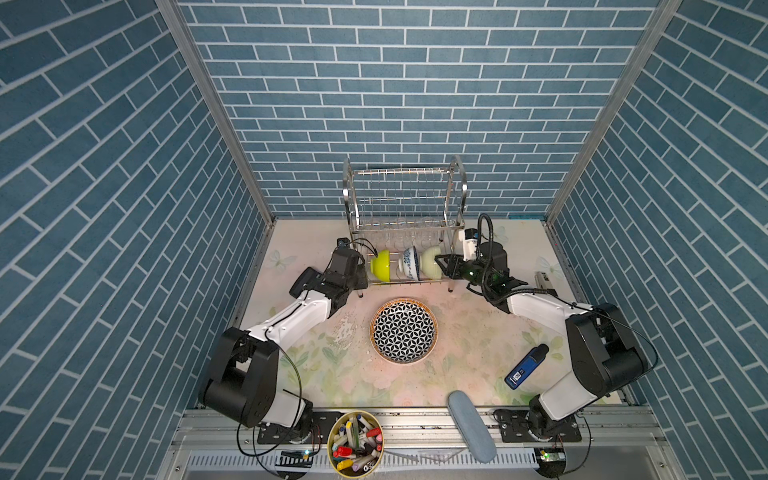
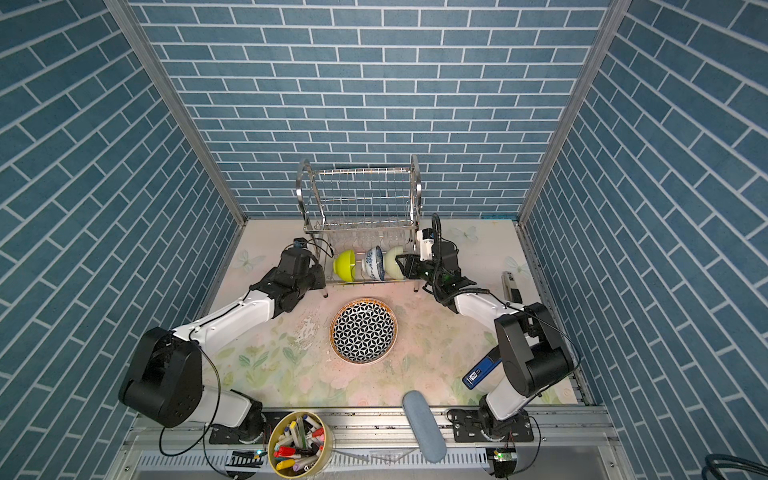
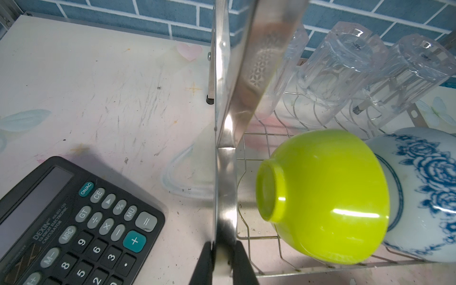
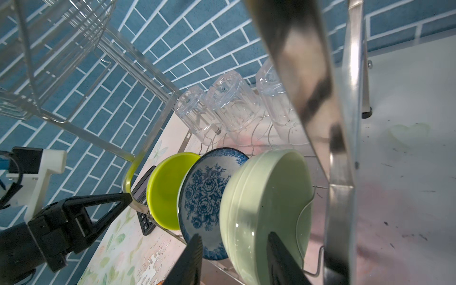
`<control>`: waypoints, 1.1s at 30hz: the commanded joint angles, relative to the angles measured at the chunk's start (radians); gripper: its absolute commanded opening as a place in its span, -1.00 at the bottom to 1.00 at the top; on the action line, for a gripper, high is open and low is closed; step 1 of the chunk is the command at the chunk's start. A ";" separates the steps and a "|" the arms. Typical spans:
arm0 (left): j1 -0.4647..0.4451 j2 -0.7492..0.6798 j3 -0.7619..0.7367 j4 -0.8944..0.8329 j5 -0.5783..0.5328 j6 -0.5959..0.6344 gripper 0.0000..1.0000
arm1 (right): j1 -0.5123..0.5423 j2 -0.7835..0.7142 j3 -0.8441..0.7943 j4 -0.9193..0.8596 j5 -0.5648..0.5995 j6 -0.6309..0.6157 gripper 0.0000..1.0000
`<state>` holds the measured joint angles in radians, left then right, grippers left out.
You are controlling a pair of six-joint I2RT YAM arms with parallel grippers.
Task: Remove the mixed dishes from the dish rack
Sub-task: 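Lower the right gripper onto the pale-green bowl rim and close it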
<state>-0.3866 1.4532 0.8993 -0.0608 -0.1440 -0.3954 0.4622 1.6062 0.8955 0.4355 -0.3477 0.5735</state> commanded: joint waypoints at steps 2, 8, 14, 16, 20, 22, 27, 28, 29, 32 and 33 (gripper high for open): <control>0.007 0.000 0.018 -0.006 -0.006 -0.023 -0.79 | 0.019 0.032 -0.008 0.031 0.055 0.037 -0.09; 0.006 0.004 0.018 -0.003 -0.004 -0.023 -0.79 | 0.033 0.066 0.014 0.032 0.054 0.046 -0.09; 0.006 0.010 0.020 0.000 0.003 -0.023 -0.79 | 0.033 0.111 0.024 0.086 -0.014 0.056 -0.13; 0.008 0.011 0.020 0.001 0.002 -0.023 -0.79 | 0.033 0.132 0.030 0.110 -0.041 0.068 -0.22; 0.006 0.011 0.021 -0.001 0.002 -0.023 -0.79 | 0.033 0.170 0.048 0.153 -0.084 0.085 -0.27; 0.006 0.011 0.021 -0.002 0.002 -0.023 -0.79 | 0.033 0.188 0.059 0.164 -0.102 0.086 -0.28; 0.008 0.010 0.022 -0.003 0.000 -0.022 -0.79 | 0.029 0.215 0.064 0.200 -0.129 0.085 -0.33; 0.007 0.011 0.023 -0.005 0.002 -0.023 -0.79 | 0.028 0.219 0.061 0.213 -0.134 0.085 -0.35; 0.007 0.011 0.025 -0.005 0.002 -0.023 -0.79 | 0.028 0.221 0.058 0.224 -0.138 0.087 -0.36; 0.007 0.013 0.025 -0.005 0.002 -0.022 -0.79 | 0.024 0.223 0.051 0.248 -0.149 0.089 -0.43; 0.006 0.014 0.026 -0.005 0.003 -0.022 -0.79 | 0.023 0.223 0.049 0.251 -0.152 0.089 -0.46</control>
<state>-0.3859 1.4532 0.8993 -0.0608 -0.1413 -0.3954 0.4835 1.8061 0.9249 0.6430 -0.4603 0.6216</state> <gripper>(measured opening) 0.159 0.277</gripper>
